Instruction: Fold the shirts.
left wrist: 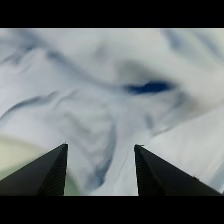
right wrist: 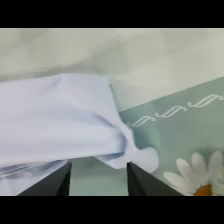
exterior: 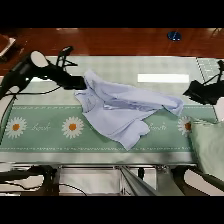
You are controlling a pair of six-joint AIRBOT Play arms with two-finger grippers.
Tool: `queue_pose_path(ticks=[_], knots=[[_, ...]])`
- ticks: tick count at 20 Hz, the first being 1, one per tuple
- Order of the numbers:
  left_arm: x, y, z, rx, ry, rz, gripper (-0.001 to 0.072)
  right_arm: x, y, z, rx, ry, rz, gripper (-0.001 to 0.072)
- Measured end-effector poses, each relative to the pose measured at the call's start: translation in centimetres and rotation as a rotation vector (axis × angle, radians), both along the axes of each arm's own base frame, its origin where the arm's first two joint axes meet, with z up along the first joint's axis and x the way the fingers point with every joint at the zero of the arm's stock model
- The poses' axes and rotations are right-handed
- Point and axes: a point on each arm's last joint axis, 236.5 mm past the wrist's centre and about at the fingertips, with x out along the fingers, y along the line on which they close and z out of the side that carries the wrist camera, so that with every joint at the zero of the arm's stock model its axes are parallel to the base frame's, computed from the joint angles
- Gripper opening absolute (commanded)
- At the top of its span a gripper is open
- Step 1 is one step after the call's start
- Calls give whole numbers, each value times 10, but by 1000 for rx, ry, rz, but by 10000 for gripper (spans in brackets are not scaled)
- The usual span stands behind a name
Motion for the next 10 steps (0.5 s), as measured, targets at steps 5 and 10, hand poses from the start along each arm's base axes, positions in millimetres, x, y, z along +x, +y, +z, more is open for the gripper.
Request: queue_pose_path(ticks=[5,10], knots=[[-87,35,-29,-122,247,117,508,-51,-55,-23,-4,70,-98,405],[-150,-16,-58,-309,341,150,507,-75,-26,-69,129,66,-111,405]])
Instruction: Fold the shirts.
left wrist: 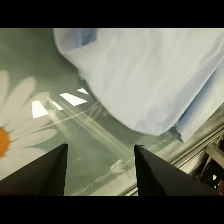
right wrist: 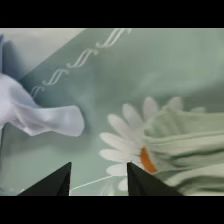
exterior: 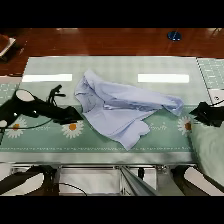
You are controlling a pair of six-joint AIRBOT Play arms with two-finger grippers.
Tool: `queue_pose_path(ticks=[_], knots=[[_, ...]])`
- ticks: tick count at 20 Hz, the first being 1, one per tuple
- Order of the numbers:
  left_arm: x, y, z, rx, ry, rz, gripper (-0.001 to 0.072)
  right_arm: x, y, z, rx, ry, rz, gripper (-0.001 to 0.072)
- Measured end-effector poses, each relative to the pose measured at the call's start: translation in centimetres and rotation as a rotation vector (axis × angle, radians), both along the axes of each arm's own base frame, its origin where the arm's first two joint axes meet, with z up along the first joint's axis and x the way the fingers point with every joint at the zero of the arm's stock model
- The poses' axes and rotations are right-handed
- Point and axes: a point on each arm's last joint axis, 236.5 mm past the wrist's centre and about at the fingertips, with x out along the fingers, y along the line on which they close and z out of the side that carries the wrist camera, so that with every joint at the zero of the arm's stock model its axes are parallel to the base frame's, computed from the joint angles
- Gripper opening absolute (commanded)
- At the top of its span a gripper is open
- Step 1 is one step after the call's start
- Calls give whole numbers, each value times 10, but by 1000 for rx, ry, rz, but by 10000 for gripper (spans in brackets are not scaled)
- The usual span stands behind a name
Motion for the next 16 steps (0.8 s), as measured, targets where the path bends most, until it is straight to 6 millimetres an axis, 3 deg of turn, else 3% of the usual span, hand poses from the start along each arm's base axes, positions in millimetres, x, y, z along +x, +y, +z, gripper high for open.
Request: queue_pose_path(ticks=[3,8,9,11,16], knots=[[-14,-32,-18,-16,23,16,507,-2,10,-8,37,-22,1,405],[-17,-74,-38,-17,47,58,504,-3,15,-12,55,-40,6,405],[-17,-80,-39,-18,47,55,477,-2,16,-12,55,-43,7,405],[-12,-90,-44,-5,32,40,34,-1,16,-13,59,-46,7,405],[3,-108,-35,-27,-30,-38,22,14,27,-11,129,-101,8,405]])
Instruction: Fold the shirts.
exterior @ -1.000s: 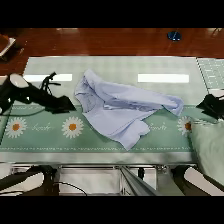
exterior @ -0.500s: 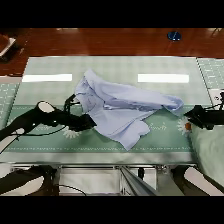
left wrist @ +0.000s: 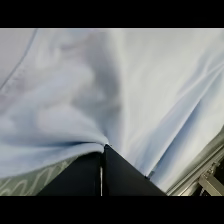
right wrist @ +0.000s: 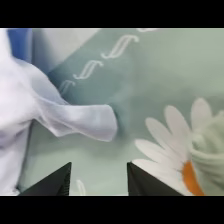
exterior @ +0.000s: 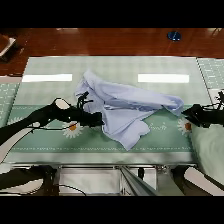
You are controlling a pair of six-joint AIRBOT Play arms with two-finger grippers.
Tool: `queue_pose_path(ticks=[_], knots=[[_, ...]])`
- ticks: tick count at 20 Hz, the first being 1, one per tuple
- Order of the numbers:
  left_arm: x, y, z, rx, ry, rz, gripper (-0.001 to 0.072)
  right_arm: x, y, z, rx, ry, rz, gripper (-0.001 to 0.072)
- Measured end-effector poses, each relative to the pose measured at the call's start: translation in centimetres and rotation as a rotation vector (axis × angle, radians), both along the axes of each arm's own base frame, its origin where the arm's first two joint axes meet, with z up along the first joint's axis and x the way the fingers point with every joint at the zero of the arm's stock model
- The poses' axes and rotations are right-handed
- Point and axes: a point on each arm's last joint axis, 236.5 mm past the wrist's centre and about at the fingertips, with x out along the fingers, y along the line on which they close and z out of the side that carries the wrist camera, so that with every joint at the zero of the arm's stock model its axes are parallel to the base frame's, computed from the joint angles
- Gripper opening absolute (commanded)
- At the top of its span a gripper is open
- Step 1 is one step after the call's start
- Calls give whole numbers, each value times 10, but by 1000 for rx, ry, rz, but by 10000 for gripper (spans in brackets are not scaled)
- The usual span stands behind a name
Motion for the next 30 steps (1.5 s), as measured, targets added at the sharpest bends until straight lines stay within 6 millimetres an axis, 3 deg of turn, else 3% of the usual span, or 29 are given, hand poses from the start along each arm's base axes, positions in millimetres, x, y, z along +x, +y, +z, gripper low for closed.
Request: queue_pose_path(ticks=[6,9,10,11,12,14,15,16,18,21,23,25,27,30], knots=[[8,-7,9,-22,-23,-20,22,29,-3,-1,50,-40,-1,405],[9,-7,10,-24,-27,-22,22,43,8,-12,63,-24,42,396],[9,-8,10,-25,-28,-22,22,47,14,-16,68,-16,61,266],[9,-7,10,-25,-27,-23,22,52,22,-19,76,-8,81,83],[10,-7,11,-26,-29,-21,22,56,29,-19,80,-6,104,15],[22,-2,17,-35,-47,-2,22,67,42,-8,90,-21,158,15],[36,2,27,-45,-80,17,21,76,46,7,89,-49,189,15],[52,8,42,-61,-120,38,21,86,48,27,83,-86,215,15],[97,27,93,-101,-252,101,21,115,47,93,44,-217,250,15],[164,79,214,-147,-541,239,21,144,42,234,-86,-495,273,15],[182,118,306,-164,-744,317,21,139,45,334,-200,-693,270,15],[172,151,392,-160,-934,366,21,111,51,413,-320,-840,252,15],[142,172,464,-140,-1104,388,21,70,53,469,-449,-936,208,15],[83,186,539,-90,-1316,407,22,6,57,515,-610,-1007,140,15]])
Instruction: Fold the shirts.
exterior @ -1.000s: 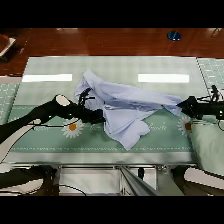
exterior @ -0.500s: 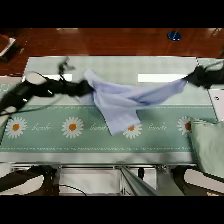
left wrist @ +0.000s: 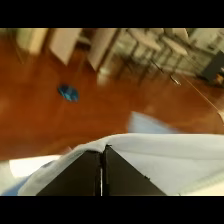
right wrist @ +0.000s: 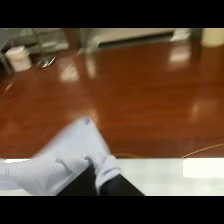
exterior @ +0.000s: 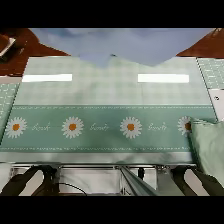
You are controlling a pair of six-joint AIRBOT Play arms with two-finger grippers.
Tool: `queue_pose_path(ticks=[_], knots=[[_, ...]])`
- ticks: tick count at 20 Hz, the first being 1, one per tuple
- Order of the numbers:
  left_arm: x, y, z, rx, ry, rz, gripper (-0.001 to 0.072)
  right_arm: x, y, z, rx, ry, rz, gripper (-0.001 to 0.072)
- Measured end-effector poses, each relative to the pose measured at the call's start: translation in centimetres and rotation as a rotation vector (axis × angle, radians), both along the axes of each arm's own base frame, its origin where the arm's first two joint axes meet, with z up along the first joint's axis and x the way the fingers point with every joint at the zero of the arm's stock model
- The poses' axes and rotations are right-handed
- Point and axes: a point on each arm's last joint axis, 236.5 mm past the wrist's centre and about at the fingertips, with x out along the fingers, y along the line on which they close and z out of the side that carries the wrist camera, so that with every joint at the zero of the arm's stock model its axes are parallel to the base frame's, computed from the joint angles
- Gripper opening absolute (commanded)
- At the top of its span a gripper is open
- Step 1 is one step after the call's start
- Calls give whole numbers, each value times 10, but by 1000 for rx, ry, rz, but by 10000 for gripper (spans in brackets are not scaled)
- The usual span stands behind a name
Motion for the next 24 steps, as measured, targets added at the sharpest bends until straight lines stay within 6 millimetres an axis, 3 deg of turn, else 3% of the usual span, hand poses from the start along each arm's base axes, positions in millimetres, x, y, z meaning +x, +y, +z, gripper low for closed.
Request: queue_pose_path(ticks=[3,6,8,11,14,17,20,24], knots=[[-62,-1,41,105,-152,75,22,-57,4,23,-79,-71,-83,15],[-112,0,60,223,-258,176,21,-103,8,29,-136,-97,-143,15],[-138,1,65,298,-305,234,22,-124,10,27,-156,-96,-174,15],[-154,-1,51,374,-290,233,22,-140,13,14,-159,-60,-185,15],[-143,-1,16,412,-202,190,21,-133,20,-13,-127,26,-135,15],[-111,3,-32,420,-72,156,22,-112,27,-57,-69,152,-60,15],[-61,12,-90,404,84,138,22,-79,28,-113,15,283,13,15],[18,25,-176,357,300,128,22,-10,22,-200,171,447,105,15]])
